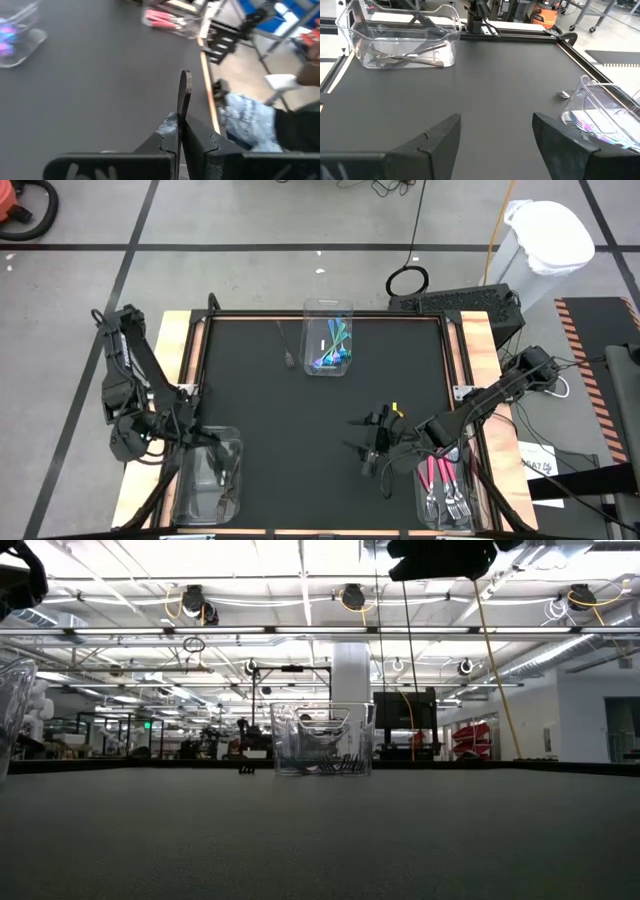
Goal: Sort silverware by color (type)
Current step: Put the black fork into the bottom left transparent bin
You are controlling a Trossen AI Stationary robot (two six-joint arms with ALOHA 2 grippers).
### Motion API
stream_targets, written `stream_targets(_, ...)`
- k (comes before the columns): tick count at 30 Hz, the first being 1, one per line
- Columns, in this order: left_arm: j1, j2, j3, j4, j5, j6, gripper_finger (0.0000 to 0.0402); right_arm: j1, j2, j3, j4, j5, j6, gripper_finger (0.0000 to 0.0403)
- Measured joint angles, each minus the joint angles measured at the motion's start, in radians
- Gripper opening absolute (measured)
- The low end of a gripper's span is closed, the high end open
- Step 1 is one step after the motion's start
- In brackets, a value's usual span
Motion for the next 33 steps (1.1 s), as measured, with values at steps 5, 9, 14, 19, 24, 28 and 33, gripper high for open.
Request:
stream_targets(5, -0.017, -0.001, -0.016, -0.031, -0.048, -0.058, 0.0013, 0.000, 0.000, 0.000, -0.016, 0.000, 0.000, 0.0242)
stream_targets(9, -0.029, 0.001, -0.082, 0.015, -0.052, -0.101, 0.0013, 0.000, 0.000, 0.000, -0.018, 0.000, 0.000, 0.0242)
stream_targets(14, -0.052, 0.004, -0.184, 0.057, -0.051, -0.224, 0.0013, 0.000, 0.000, 0.000, -0.024, 0.000, -0.004, 0.0242)
stream_targets(19, -0.069, 0.006, -0.258, 0.108, -0.049, -0.289, 0.0013, 0.000, 0.000, 0.000, -0.039, 0.001, -0.002, 0.0242)
stream_targets(24, -0.079, 0.008, -0.276, 0.128, -0.023, -0.293, 0.0013, -0.001, 0.000, 0.000, -0.041, 0.003, -0.002, 0.0242)
stream_targets(28, -0.080, 0.008, -0.276, 0.136, -0.021, -0.290, 0.0013, -0.009, 0.000, 0.000, -0.042, 0.004, -0.003, 0.0242)
stream_targets(33, -0.080, 0.029, -0.276, 0.137, -0.020, -0.291, 0.0013, -0.012, 0.000, 0.000, -0.051, 0.002, 0.003, 0.0242)
